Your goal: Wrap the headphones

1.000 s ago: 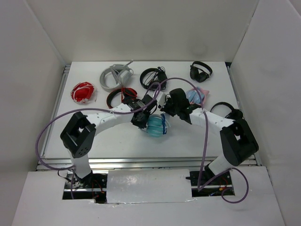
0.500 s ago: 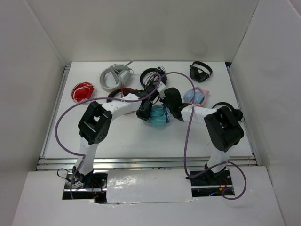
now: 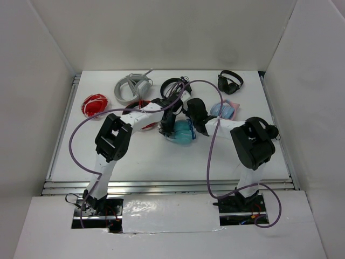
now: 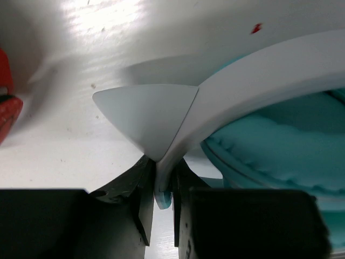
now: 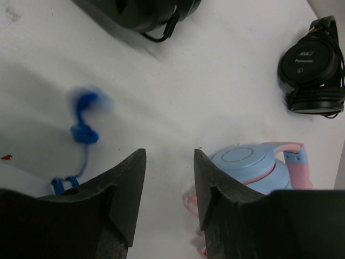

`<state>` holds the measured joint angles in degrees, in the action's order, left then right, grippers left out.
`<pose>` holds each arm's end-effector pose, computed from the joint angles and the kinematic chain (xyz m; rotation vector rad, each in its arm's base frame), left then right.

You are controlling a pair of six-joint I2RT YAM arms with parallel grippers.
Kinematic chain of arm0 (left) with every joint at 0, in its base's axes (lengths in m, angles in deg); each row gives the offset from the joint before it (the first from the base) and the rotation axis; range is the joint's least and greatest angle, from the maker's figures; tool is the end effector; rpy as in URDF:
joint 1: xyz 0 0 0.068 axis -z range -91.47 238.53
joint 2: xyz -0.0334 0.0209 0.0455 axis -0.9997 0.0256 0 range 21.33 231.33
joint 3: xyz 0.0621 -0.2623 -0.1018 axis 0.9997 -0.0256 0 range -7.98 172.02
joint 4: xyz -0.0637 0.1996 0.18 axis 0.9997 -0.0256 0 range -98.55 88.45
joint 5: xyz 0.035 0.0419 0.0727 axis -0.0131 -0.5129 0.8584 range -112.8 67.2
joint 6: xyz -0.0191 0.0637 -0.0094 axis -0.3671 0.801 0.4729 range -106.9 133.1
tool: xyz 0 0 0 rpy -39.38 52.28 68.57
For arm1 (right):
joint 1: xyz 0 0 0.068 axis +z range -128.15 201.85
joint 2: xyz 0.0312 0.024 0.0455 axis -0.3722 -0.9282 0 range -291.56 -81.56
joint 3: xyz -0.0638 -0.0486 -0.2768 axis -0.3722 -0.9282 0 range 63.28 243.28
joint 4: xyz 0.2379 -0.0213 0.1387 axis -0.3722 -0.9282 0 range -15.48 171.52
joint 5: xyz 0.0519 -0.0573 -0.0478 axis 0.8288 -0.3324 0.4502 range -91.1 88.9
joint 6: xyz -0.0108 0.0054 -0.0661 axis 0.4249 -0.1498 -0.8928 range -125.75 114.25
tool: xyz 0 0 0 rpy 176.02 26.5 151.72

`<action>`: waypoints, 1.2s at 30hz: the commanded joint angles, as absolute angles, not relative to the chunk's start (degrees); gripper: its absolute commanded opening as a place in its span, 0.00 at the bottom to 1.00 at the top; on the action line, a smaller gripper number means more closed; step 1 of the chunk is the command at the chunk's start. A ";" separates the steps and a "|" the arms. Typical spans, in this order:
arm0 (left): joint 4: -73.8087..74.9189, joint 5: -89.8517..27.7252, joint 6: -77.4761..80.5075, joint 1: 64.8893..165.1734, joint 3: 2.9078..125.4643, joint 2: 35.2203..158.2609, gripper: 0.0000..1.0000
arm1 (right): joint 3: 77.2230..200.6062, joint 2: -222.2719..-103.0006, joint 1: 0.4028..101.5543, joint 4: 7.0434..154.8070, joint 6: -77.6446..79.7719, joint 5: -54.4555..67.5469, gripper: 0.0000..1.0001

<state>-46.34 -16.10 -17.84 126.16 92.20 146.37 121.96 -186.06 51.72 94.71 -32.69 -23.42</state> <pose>0.3892 -0.2922 0.1682 0.1330 2.7763 -0.1465 0.3734 0.1909 0.1726 -0.8012 1.9592 -0.3857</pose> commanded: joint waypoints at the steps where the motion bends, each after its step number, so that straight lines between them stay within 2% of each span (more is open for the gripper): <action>1: -43.82 -19.46 -15.30 127.20 97.48 148.60 0.16 | 126.56 -184.74 54.20 99.28 -36.33 -14.90 0.49; 2: -44.35 -19.72 -15.03 127.20 97.75 148.60 0.24 | 126.82 -184.48 53.93 97.45 -37.03 -14.02 0.54; 5: -43.65 -20.69 -14.59 127.20 97.93 147.90 0.61 | 128.40 -183.86 52.62 93.68 -36.43 -11.30 0.54; 6: -43.65 -20.61 -14.59 127.20 97.93 147.72 0.70 | 128.93 -183.77 52.27 92.87 -35.99 -10.68 0.54; 8: -43.74 -20.43 -14.42 127.20 98.27 147.02 0.74 | 129.81 -183.07 51.48 90.42 -35.11 -9.54 0.55; 9: -44.17 -19.99 -14.24 127.20 98.54 146.50 0.83 | 129.81 -182.11 51.38 90.31 -34.58 -8.84 0.56; 12: -44.87 -18.85 -14.33 127.12 99.07 146.23 0.92 | 129.46 -180.09 50.51 89.87 -32.30 -7.25 0.56; 16: -46.20 -18.41 -14.94 126.77 99.77 145.35 0.99 | 129.37 -175.61 49.71 88.82 -28.87 -5.32 0.58; 18: -46.55 -18.23 -15.47 126.77 99.94 144.56 0.99 | 129.37 -172.10 49.19 88.29 -25.71 -4.96 0.63; 20: -46.99 -17.97 -15.64 126.76 99.86 143.68 0.99 | 129.55 -168.50 48.75 87.59 -21.76 -4.44 0.74; 21: -46.81 -17.88 -15.64 126.76 99.51 142.63 0.99 | 129.46 -167.26 48.05 87.32 -20.18 -4.35 0.75; 22: -46.46 -18.05 -15.47 126.76 99.42 142.01 0.99 | 129.46 -166.20 47.78 86.63 -17.29 -3.91 0.99; 36: -46.81 -14.90 -15.29 128.17 95.56 125.23 0.99 | 119.71 -140.38 43.74 82.24 6.53 -8.47 1.00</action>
<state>-46.72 -16.67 -15.55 128.04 96.42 130.96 121.67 -144.43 45.01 83.48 -1.37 -6.07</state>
